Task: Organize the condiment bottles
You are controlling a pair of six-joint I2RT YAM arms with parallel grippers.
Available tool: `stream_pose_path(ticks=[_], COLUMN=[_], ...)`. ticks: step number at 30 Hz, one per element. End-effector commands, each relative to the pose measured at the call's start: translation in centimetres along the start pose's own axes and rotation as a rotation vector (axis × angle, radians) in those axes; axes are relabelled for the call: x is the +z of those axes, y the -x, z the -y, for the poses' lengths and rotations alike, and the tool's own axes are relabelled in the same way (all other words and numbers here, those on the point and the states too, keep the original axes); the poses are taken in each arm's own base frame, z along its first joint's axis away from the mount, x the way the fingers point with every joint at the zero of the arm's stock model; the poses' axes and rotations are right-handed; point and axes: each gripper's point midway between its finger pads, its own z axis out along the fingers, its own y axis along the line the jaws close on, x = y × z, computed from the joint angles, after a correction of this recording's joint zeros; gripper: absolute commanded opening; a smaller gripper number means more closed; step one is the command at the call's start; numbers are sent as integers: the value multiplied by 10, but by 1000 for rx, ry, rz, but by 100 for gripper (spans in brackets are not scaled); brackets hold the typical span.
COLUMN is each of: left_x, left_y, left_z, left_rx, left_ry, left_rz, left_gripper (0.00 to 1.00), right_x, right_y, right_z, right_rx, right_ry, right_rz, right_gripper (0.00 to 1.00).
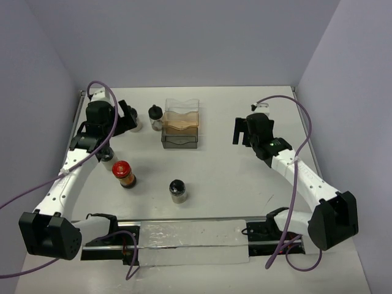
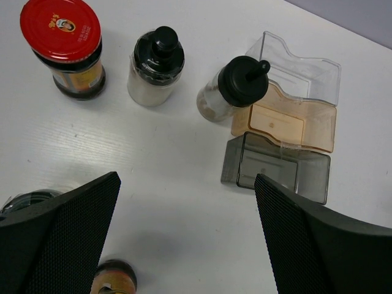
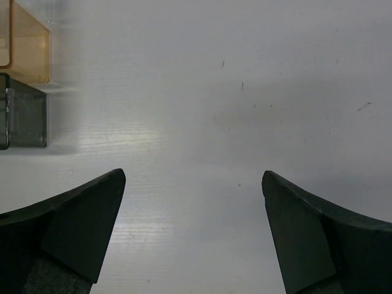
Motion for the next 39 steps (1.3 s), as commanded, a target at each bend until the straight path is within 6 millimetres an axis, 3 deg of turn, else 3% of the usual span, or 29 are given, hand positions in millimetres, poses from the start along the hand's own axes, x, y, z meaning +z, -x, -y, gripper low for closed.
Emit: stream_pose_path(ticks=[1,12,21,28,39], left_x=[0,26,90,135,152], left_y=[29,38,20,2,-8], left_z=[23,69,101,110,93], left_rx=[31,115,144,206,208], left_ry=[-22,-11,35,163,291], left_rz=[34,18,-78,-128,-119], left_gripper=[100,100,100,100,99], right_x=[-13,-11,-20,-26,-25], right_y=[25,15,24,29,27], right_z=[-6,-1,-4,-6,-7], right_rx=[29,10,23,29,23], right_ry=[31,2,33,49,51], right_rz=[95,51,82,99,84], right_gripper=[100,100,100,100,100])
